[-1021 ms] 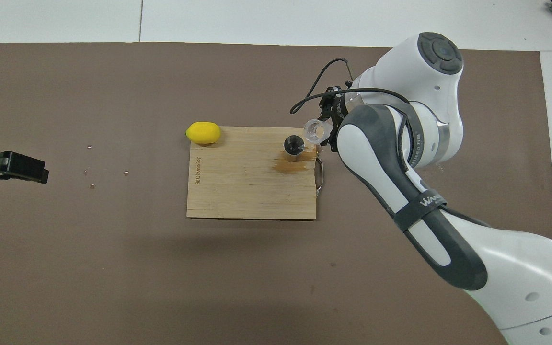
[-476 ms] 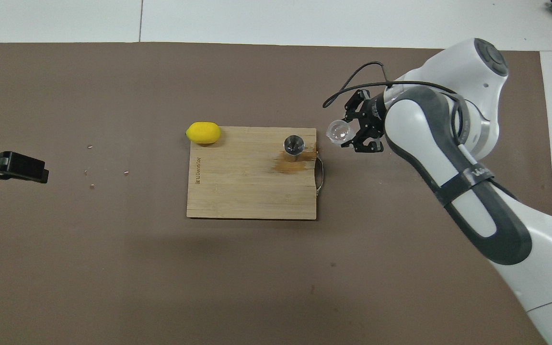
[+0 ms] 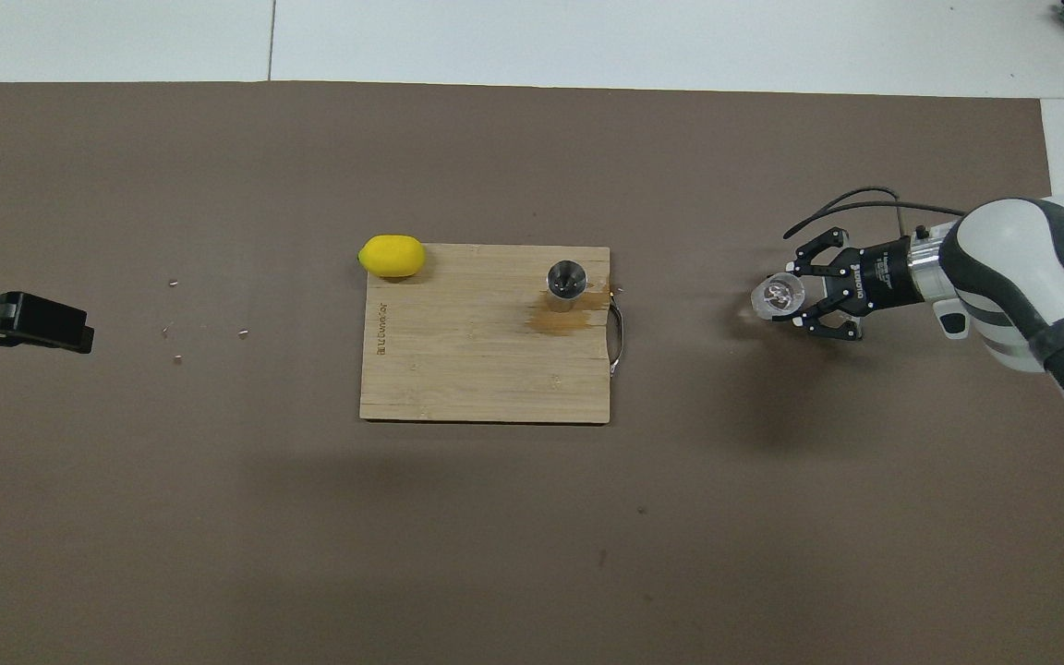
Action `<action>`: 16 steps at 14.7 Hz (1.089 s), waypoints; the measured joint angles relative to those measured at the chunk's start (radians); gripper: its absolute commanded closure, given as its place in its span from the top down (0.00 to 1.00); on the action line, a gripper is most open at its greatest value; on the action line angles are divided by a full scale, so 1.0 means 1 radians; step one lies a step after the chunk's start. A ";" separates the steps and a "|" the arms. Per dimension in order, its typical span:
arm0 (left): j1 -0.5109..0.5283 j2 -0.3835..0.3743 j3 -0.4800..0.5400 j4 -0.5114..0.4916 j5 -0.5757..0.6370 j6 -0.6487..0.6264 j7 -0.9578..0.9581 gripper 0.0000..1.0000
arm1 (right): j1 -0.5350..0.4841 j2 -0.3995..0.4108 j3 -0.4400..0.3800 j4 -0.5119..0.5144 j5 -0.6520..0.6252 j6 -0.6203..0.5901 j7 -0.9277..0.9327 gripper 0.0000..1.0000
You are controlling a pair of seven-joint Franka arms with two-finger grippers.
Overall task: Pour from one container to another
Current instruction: 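Turn the glass cup upright and carry it back with the right gripper, then lower the glass cup onto the table and open the right gripper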
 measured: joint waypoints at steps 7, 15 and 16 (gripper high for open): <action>0.000 0.000 0.000 0.000 0.000 0.000 0.000 1.00 | -0.099 -0.006 0.000 -0.067 0.019 0.000 -0.058 0.40; 0.000 0.000 0.000 0.000 0.000 0.000 0.000 1.00 | -0.153 -0.027 -0.005 -0.084 -0.009 0.022 -0.152 0.99; 0.000 0.000 0.000 0.000 0.000 0.000 0.000 1.00 | -0.156 -0.040 -0.005 -0.084 -0.034 0.022 -0.167 0.99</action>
